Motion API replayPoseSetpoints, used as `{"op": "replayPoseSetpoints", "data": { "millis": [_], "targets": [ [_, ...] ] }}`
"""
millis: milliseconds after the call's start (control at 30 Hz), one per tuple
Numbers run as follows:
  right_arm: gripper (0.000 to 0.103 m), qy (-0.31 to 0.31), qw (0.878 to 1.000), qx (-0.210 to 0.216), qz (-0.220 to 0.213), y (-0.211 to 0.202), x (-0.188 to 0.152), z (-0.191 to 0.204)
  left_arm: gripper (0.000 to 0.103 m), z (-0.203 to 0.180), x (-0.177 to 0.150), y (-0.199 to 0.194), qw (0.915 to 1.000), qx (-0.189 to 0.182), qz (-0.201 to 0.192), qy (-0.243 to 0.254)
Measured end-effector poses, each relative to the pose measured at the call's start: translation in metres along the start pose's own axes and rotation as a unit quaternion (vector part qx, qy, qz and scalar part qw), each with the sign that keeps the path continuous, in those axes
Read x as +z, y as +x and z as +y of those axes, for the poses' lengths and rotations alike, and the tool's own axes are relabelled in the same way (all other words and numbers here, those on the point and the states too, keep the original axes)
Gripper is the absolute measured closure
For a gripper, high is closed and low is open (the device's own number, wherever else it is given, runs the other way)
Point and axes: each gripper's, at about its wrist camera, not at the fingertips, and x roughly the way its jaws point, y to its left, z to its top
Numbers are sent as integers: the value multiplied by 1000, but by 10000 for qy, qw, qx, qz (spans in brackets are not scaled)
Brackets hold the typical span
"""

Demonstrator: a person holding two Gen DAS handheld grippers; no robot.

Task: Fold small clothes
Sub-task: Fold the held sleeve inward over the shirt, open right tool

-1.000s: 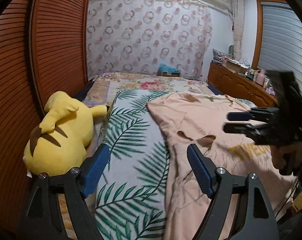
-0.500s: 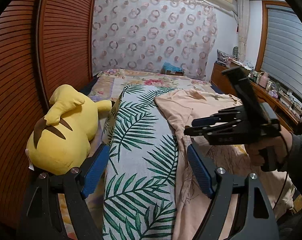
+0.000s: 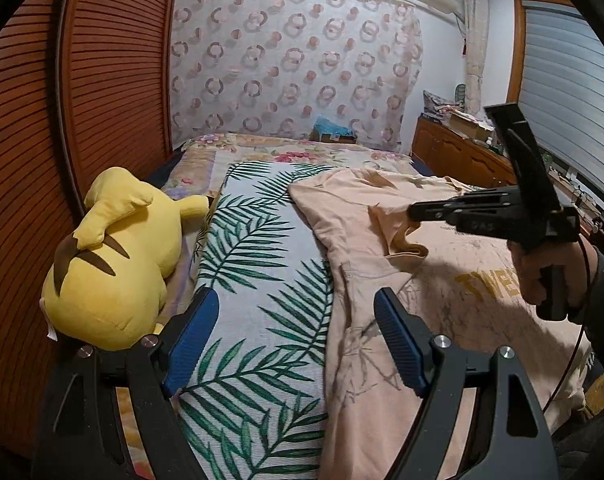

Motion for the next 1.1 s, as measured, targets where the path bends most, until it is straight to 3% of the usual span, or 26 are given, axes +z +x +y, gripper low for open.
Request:
{"op": "replayPoseSetpoints", "data": {
  "millis": [367, 467, 533, 600, 667, 733, 833, 1100],
  "targets": [
    [100, 397, 9979, -455, 232, -7, -27, -8, 22, -14, 1, 8, 9999, -101, 71, 72],
    [84, 411, 9978, -487, 194, -17, -30, -8, 23, -17, 4, 13, 9998, -120, 92, 96],
    [58, 433, 9975, -527, 166, -25, -33, -8, 23, -20, 7, 16, 9997, -175, 102, 117],
    [49, 430, 9974, -559, 132, -34, -34, -11, 22, -23, 9, 20, 9993, -330, 116, 124],
    [47, 423, 9969, -646, 150, -41, -41, -16, 23, -25, 13, 26, 9979, -633, 117, 102],
    [47, 416, 9958, -785, 232, -45, -48, -20, 41, -26, 16, 33, 9970, -728, 233, 106],
    [47, 412, 9949, -836, 390, -49, -58, -29, 52, -33, 21, 46, 9966, -688, 352, 273],
    [47, 691, 9920, -923, 519, -60, -87, -39, 71, -41, 27, 77, 9944, -529, 774, 495]
  ]
}}
